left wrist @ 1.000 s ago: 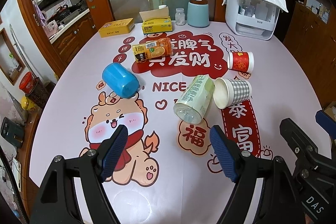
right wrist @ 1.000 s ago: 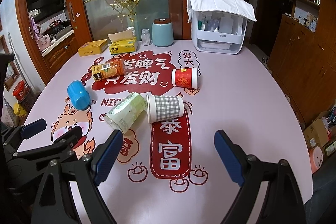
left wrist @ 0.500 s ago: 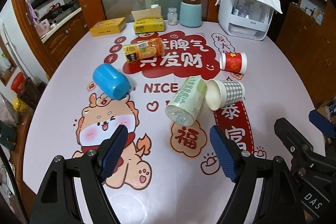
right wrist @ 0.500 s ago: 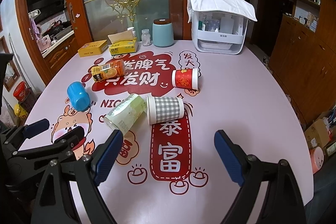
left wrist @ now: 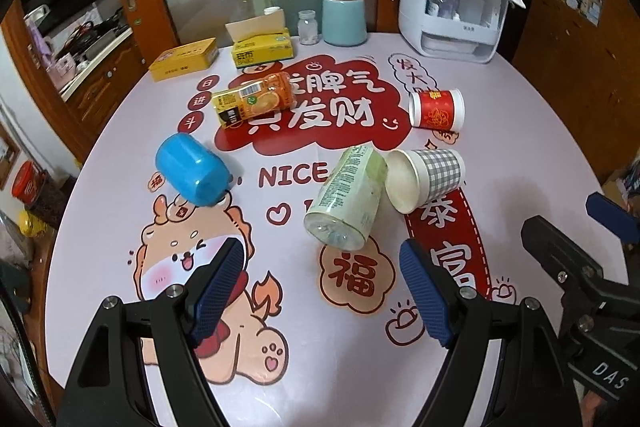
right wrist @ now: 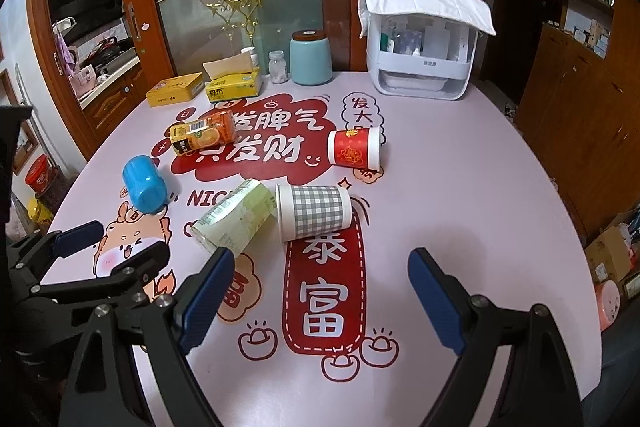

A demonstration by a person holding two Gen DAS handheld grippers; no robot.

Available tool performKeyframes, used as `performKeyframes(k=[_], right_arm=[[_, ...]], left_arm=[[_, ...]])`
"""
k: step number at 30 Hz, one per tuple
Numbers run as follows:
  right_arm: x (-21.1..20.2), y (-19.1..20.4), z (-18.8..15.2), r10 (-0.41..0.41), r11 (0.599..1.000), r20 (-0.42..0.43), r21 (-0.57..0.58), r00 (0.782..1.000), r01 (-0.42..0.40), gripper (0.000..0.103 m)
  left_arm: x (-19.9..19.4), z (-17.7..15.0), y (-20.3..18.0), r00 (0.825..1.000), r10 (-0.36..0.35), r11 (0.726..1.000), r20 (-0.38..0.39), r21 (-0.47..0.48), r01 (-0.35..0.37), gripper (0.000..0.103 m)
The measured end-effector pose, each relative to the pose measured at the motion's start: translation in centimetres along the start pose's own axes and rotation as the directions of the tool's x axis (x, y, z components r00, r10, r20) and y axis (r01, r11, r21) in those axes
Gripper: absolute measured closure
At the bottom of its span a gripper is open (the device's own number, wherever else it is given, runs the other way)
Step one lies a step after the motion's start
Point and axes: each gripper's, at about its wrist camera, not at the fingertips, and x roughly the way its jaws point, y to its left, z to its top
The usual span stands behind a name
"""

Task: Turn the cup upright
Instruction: 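Move the right gripper to the light green cup and close on it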

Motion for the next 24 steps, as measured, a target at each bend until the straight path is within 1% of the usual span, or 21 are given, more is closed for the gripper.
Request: performKeyframes(k=[4,7,9,10,12,16,20,22,24], right_arm=[[1.2,-0.5,0.3,0.006,1.0,-0.011,0.014,1.0,-0.006,0.014],[2.3,-1.0,0.3,0.006,1.0,-0.023,0.026,1.0,-0.006,0.014],[3.1,-1.4,0.3,0.016,0.999,-0.035,0.038,0.999,-0.015,0.014],[3.4,-1.6,0.3,0.017,0.999,-0.037,0.042,0.999,-0.016,0.014],[4.2,-1.8,0.2,0.021,0.999,-0.049,0.045,0.999,-0.019,0.014],[5.7,-2.4,0.1,0.045,0.997,-0.064,0.063,0.997,-0.041,0.014],[7.3,-3.0,-0.1,0.061,0.994,-0.083,0.092,0.995,-0.053,0.016],[8.0,-3.2,-0.3,0.075,0.992,-0.106,0.107,0.992,-0.063,0.019],[8.8,-3.5,-0.5,0.094,0.989,-0.13,0.123,0.987,-0.078,0.021]], left_arm=[[1.5,0.6,-0.3,1.0,0.017,0.999,-0.007,0.043,-0.017,0.024],[3.0,1.3,-0.3,0.999,0.043,0.997,-0.028,0.068,-0.041,0.024],[4.2,1.7,-0.4,0.998,0.049,0.995,-0.044,0.094,-0.044,0.024],[4.8,1.8,-0.4,0.997,0.042,0.994,-0.058,0.102,-0.036,0.024],[6.4,2.3,-0.3,0.994,0.01,0.994,-0.106,0.112,0.002,0.024],[8.9,3.0,-0.1,0.99,-0.004,0.99,-0.139,0.139,0.023,0.024],[11.1,4.0,0.1,0.978,-0.072,0.988,-0.196,0.119,0.097,0.024],[12.3,4.6,-0.1,0.966,-0.116,0.984,-0.232,0.107,0.143,0.025],[13.1,4.8,-0.2,0.958,-0.133,0.982,-0.256,0.1,0.163,0.025]])
